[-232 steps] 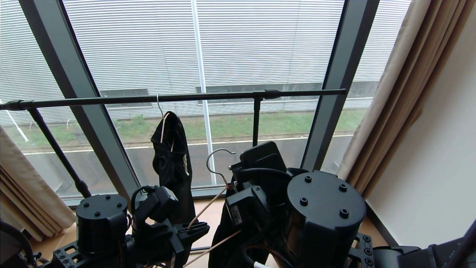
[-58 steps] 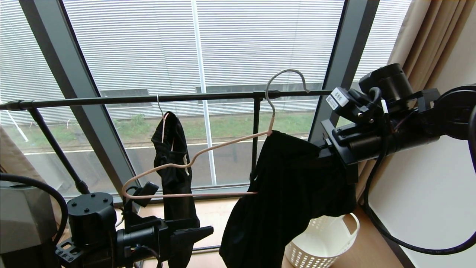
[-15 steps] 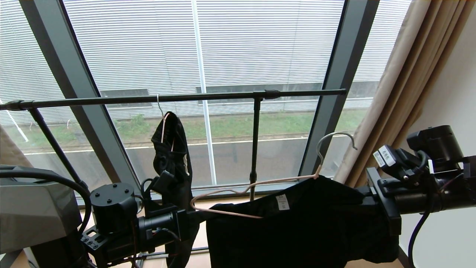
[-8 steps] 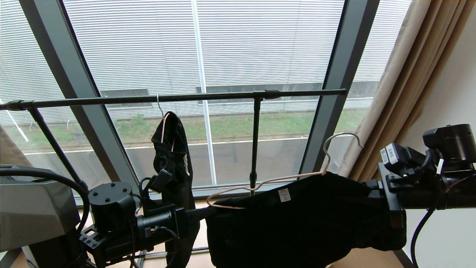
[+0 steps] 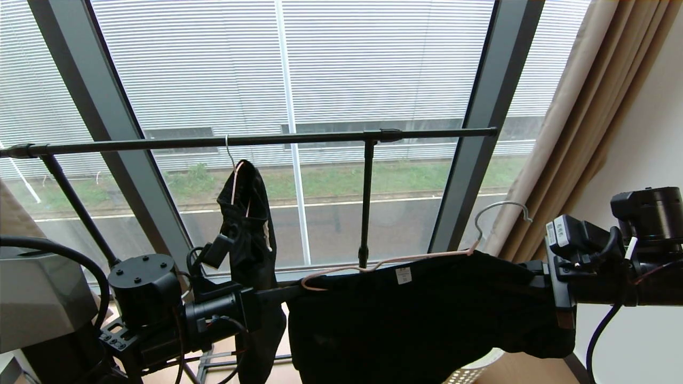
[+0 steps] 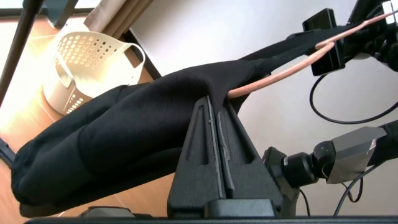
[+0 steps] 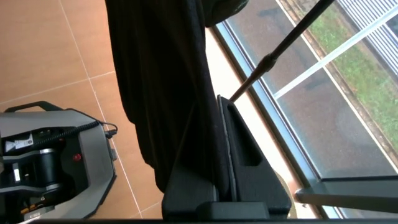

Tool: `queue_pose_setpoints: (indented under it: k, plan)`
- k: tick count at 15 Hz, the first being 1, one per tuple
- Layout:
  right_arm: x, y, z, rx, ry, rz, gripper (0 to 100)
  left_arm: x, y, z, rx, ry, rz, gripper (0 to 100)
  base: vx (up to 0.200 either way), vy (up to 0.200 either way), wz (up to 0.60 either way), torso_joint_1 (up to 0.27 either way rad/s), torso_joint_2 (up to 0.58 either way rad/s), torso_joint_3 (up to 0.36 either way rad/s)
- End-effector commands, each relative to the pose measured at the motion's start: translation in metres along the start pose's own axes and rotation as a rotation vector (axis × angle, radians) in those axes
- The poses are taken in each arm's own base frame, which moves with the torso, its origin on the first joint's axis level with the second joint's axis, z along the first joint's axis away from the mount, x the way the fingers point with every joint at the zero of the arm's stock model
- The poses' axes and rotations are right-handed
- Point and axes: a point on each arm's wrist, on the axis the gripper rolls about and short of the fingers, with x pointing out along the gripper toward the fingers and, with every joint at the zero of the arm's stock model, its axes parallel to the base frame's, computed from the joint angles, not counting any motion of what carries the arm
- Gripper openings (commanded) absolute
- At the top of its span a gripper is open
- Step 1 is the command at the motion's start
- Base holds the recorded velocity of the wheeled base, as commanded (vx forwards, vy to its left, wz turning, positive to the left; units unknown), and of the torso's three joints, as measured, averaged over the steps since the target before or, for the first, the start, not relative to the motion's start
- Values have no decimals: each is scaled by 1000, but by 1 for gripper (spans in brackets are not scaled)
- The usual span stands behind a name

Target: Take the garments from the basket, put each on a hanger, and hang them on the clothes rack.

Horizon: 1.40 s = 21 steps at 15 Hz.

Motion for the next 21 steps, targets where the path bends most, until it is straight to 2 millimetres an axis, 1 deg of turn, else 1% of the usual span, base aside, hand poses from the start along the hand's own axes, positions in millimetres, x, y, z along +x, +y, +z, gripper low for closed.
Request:
queue_pose_setpoints:
  k: [1,4,6,9,11,13,16,18,21]
  plan:
    - [-1,-1,-2,2,2,-5,0,-2,-1,2,4,-9,0,0,0,0,0,0,0,0]
    - [-3,-3,-3,7,5,-17,0,-2,0,2,5,-11,1,0,0,0,0,0,0,0]
    - [-1,-2,-4,12,15,-13,0,-2,-3,5,16,-20,-7,0,0,0,0,0,0,0]
    - [23,5,-4,9,99,13,0,-7,-9,5,112,-26,-11,0,0,0,0,0,0,0]
    - [31,8,-2,30,105,38,0,-8,-12,6,125,-34,-16,0,0,0,0,0,0,0]
    - [41,14,5,113,98,68,0,-7,-13,5,142,-29,-22,0,0,0,0,0,0,0]
    - [61,15,3,144,111,23,0,-3,-27,3,188,-23,-63,0,0,0,0,0,0,0]
    - [70,24,5,169,96,42,0,-4,-32,2,213,-21,-76,0,0,0,0,0,0,0]
    - [77,31,-2,162,91,60,0,-4,-32,1,212,-19,-73,0,0,0,0,0,0,0]
